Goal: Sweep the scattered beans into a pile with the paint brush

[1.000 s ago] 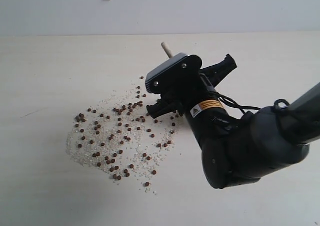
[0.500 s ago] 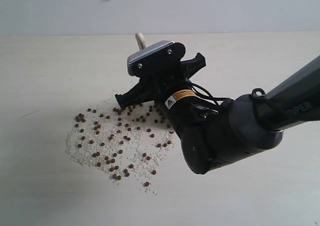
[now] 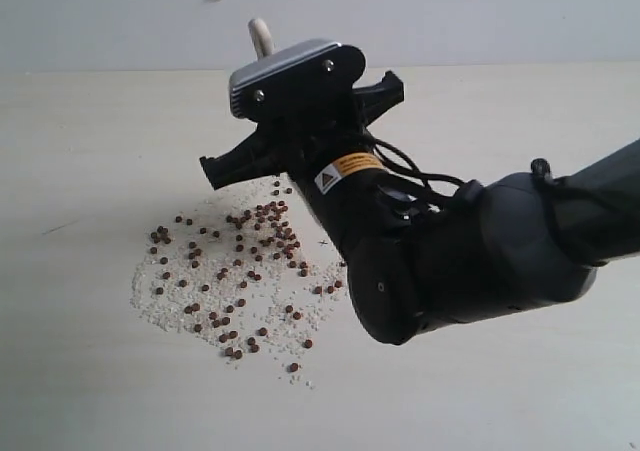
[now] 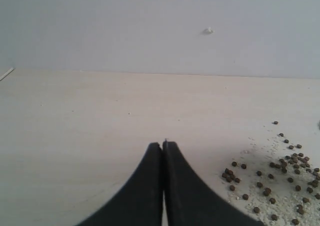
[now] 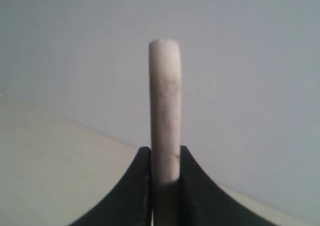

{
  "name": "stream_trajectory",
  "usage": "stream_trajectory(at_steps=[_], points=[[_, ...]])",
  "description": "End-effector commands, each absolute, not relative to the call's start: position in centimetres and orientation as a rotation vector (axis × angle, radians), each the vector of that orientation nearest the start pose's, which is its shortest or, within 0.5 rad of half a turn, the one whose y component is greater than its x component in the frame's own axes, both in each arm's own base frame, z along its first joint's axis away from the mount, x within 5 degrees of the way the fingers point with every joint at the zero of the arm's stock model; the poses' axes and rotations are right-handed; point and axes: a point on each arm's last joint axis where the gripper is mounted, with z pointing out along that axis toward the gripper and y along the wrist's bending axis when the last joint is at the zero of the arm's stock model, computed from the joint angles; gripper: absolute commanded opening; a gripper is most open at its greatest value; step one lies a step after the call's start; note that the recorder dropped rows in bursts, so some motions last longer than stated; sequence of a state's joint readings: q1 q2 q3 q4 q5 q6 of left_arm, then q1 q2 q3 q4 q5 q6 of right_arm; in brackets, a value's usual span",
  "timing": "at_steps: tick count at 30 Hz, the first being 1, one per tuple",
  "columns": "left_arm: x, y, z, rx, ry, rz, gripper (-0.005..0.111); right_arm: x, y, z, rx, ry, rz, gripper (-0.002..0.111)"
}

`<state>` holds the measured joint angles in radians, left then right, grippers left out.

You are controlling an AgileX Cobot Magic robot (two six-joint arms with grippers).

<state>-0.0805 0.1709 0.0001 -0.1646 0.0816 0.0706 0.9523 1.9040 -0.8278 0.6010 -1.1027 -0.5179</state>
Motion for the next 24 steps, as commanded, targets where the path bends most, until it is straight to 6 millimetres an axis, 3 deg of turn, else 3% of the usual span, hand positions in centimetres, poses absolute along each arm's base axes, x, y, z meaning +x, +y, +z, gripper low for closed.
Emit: stream_trajectory(at_steps=[1,10,19,22,24], points=[[6.9,-0.7,19.6,-0.009,1.730,-0.146,0.000,25.6,25.8,20.4,-0.490,1.355,-0.005,0.000],[6.9,-0.7,19.6,-0.009,1.730,-0.146,0.000,30.8,26.1,18.6,-0.907,1.138,0.083,0.000],[6.9,-0.7,19.6,-0.009,1.730,-0.146,0.000,37.2,26.9,16.5,-1.094,1.109,0.315,0.000],[6.9,-0.7,19.6,-0.009,1.730,-0.146,0.000,39.7,27.3,14.7,-1.176,1.174,0.280,0.000],[6.9,-0.7,19.6,-0.009,1.730,-0.146,0.000,40.1,27.7,13.7,-1.237,1.171,0.264,0.000]])
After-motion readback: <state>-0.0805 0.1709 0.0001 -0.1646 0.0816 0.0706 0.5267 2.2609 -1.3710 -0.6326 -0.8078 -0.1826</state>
